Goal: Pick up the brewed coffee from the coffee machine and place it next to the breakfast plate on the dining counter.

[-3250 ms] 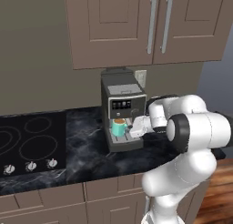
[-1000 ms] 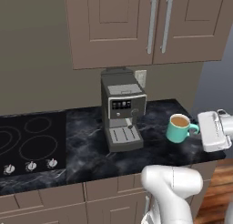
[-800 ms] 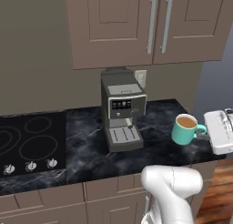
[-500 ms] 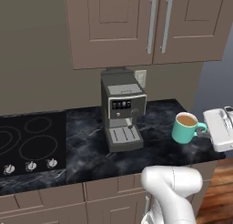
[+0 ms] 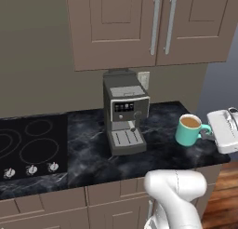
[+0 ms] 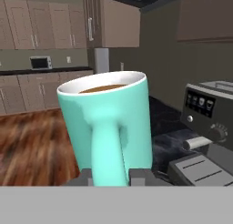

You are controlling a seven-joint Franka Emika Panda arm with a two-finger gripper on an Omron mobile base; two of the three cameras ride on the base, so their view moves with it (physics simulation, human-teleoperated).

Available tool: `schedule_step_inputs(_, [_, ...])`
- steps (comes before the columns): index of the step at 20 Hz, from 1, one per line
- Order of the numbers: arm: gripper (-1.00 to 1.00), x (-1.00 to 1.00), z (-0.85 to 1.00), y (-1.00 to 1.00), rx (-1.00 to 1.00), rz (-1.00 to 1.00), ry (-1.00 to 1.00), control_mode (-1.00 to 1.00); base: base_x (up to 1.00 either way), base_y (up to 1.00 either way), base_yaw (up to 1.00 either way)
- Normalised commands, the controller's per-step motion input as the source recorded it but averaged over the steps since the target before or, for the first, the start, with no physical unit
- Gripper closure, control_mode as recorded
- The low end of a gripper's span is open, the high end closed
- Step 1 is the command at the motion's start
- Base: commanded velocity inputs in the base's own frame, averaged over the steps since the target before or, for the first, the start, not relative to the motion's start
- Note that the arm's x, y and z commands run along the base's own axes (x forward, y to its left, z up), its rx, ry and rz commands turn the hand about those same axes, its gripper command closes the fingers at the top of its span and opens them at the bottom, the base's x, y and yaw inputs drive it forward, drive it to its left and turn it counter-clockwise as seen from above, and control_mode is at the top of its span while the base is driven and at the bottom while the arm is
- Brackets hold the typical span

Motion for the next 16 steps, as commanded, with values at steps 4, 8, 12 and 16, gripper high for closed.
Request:
schedule_step_inputs(4, [1.00,0.00,0.00,0.00,0.00,0.00,0.00,1.00,-0.74,0.33,0.15])
schedule_step_inputs(8, [1.00,0.00,0.00,0.00,0.00,0.00,0.00,1.00,-1.00,0.61,0.45])
schedule_step_inputs(12, [1.00,0.00,0.00,0.00,0.00,0.00,0.00,1.00,-0.79,0.51,0.77])
schedule_step_inputs(16, [1.00,0.00,0.00,0.00,0.00,0.00,0.00,1.00,-0.15,0.29,0.98])
